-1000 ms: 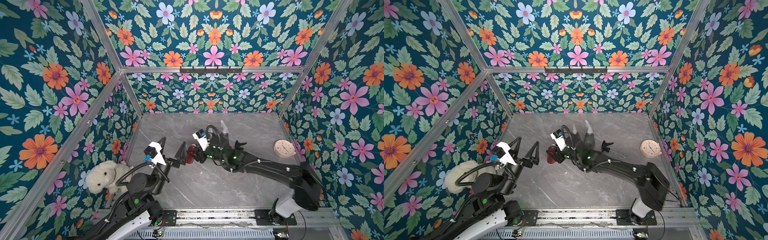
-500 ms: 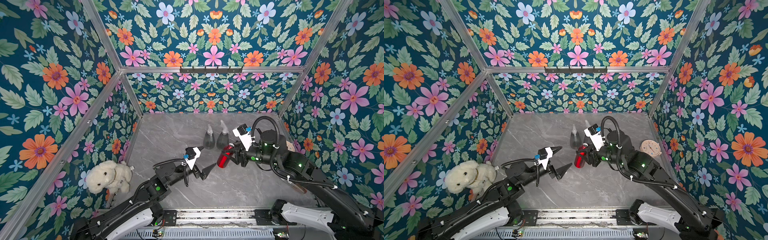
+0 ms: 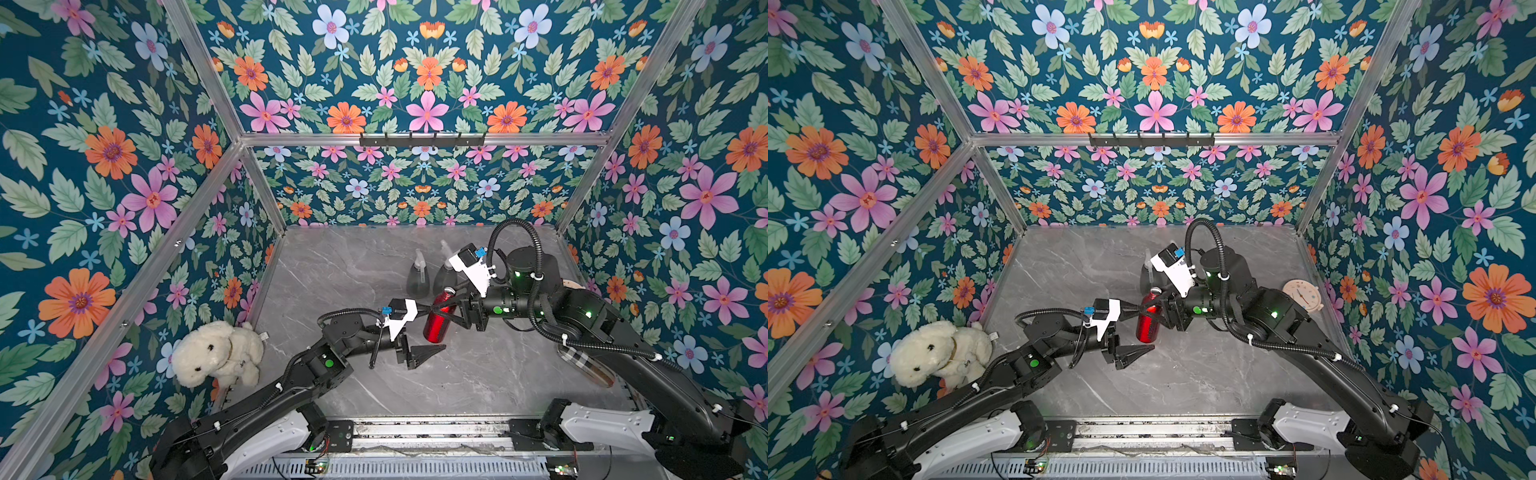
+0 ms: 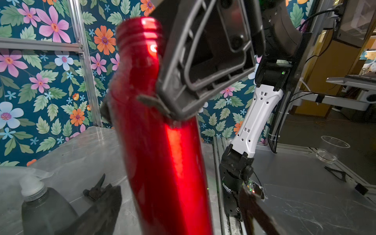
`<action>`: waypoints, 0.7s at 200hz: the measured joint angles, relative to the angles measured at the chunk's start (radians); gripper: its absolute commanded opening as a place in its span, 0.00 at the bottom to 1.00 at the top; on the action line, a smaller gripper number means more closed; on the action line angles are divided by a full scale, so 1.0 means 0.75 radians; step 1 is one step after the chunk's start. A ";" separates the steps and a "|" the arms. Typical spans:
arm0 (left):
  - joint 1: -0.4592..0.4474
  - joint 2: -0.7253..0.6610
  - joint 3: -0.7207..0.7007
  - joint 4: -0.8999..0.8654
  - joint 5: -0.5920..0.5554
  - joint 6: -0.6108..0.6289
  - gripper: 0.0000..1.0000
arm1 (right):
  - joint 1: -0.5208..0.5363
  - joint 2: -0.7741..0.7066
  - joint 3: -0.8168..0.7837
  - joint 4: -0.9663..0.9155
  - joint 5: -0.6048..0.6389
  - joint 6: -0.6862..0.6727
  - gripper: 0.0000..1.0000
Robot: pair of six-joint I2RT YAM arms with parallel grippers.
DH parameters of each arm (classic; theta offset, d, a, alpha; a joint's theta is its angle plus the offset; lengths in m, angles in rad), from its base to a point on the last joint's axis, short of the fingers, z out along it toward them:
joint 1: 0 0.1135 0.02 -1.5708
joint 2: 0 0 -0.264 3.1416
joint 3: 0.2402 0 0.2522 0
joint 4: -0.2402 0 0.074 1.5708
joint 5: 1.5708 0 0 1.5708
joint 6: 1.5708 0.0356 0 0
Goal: Attach spray nozzles to spray bottles
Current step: Pick up the spray bottle from the center of the board.
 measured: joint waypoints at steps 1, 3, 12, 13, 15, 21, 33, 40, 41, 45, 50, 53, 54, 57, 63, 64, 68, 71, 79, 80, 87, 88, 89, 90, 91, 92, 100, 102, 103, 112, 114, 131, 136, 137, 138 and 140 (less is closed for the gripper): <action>0.000 0.001 0.000 0.001 0.001 0.000 0.84 | 0.000 0.002 0.001 0.002 -0.001 0.001 0.44; 0.000 0.002 0.000 0.002 0.003 -0.001 0.84 | 0.000 0.006 0.003 0.007 -0.003 0.003 0.44; 0.001 0.006 0.002 0.004 0.012 -0.001 0.82 | 0.000 0.020 0.008 0.028 -0.015 0.010 0.44; 0.001 0.007 0.002 0.004 0.014 -0.001 0.82 | 0.000 0.022 0.009 0.031 -0.018 0.011 0.44; 0.001 0.008 0.003 0.004 0.016 -0.001 0.81 | 0.000 0.025 0.010 0.034 -0.021 0.013 0.44; 0.001 0.010 0.003 0.004 0.023 -0.002 0.80 | 0.000 0.034 0.016 0.043 -0.032 0.022 0.44; 0.001 0.010 0.004 0.003 0.026 -0.002 0.78 | 0.000 0.052 0.033 0.061 -0.053 0.027 0.44; 0.002 0.009 0.005 0.002 0.026 -0.002 0.76 | 0.001 0.058 0.037 0.071 -0.065 0.028 0.44; 0.002 0.009 0.005 0.002 0.026 -0.002 0.76 | 0.001 0.059 0.038 0.072 -0.066 0.028 0.44; 0.002 0.009 0.005 0.002 0.026 -0.002 0.75 | 0.002 0.062 0.038 0.079 -0.071 0.032 0.44; 0.002 0.009 0.005 0.002 0.026 -0.002 0.72 | 0.004 0.063 0.038 0.082 -0.076 0.032 0.44; 0.002 0.009 0.005 0.002 0.027 -0.002 0.72 | 0.006 0.064 0.037 0.085 -0.080 0.032 0.44; 0.002 0.009 0.005 0.002 0.027 -0.002 0.72 | 0.006 0.064 0.037 0.086 -0.081 0.032 0.44; 0.002 0.009 0.005 0.002 0.027 -0.003 0.72 | 0.009 0.064 0.037 0.089 -0.083 0.032 0.44; 0.003 0.008 0.005 0.002 0.027 -0.002 0.71 | 0.013 0.064 0.036 0.094 -0.089 0.032 0.44; 0.003 0.008 0.005 0.002 0.027 -0.002 0.71 | 0.014 0.065 0.036 0.096 -0.091 0.032 0.44; 0.005 0.008 0.005 0.002 0.027 -0.002 0.70 | 0.018 0.065 0.035 0.098 -0.093 0.032 0.44; 0.006 0.007 0.005 0.002 0.027 -0.002 0.69 | 0.021 0.065 0.035 0.101 -0.094 0.032 0.44; 0.009 0.007 0.005 0.002 0.028 -0.002 0.67 | 0.028 0.064 0.033 0.111 -0.099 0.032 0.44; 0.009 0.007 0.005 0.002 0.028 -0.002 0.67 | 0.028 0.064 0.033 0.112 -0.100 0.032 0.44; 0.009 0.006 0.005 0.002 0.026 -0.002 0.64 | 0.035 0.064 0.031 0.119 -0.101 0.032 0.44; 0.009 0.006 0.005 0.001 0.026 -0.002 0.64 | 0.036 0.064 0.031 0.120 -0.101 0.032 0.44; 0.009 0.006 0.005 0.001 0.025 -0.002 0.64 | 0.036 0.064 0.031 0.120 -0.101 0.032 0.44; 0.009 0.006 0.005 0.001 0.025 -0.002 0.64 | 0.037 0.064 0.031 0.121 -0.101 0.032 0.44; 0.010 0.006 0.005 0.001 0.025 -0.002 0.64 | 0.037 0.064 0.031 0.122 -0.101 0.032 0.44; 0.010 0.006 0.005 0.001 0.025 -0.002 0.63 | 0.038 0.064 0.030 0.122 -0.101 0.032 0.44; 0.012 0.005 0.005 0.001 0.024 -0.002 0.60 | 0.040 0.064 0.027 0.127 -0.101 0.032 0.44; 0.013 0.005 0.005 0.001 0.024 -0.002 0.59 | 0.041 0.064 0.026 0.128 -0.101 0.032 0.44; 0.013 0.005 0.005 0.001 0.024 -0.002 0.59 | 0.041 0.064 0.026 0.128 -0.101 0.032 0.44; 0.018 0.003 0.005 0.002 0.024 -0.002 0.55 | 0.043 0.062 0.017 0.134 -0.101 0.032 0.44; 0.019 0.002 0.005 0.002 0.022 -0.002 0.55 | 0.044 0.062 0.015 0.134 -0.101 0.032 0.44; 0.025 -0.002 0.004 -0.010 0.021 -0.021 0.52 | 0.046 0.056 0.003 0.143 -0.097 0.025 0.45; 0.026 -0.002 0.004 -0.011 0.020 -0.024 0.51 | 0.047 0.054 0.000 0.146 -0.096 0.023 0.46; 0.026 -0.002 0.004 -0.011 0.020 -0.024 0.51 | 0.047 0.054 -0.001 0.146 -0.095 0.022 0.47; 0.026 -0.002 0.004 -0.011 0.020 -0.025 0.51 | 0.048 0.054 -0.001 0.147 -0.095 0.022 0.47; 0.026 -0.003 0.004 -0.011 0.019 -0.025 0.51 | 0.048 0.053 -0.002 0.148 -0.096 0.021 0.47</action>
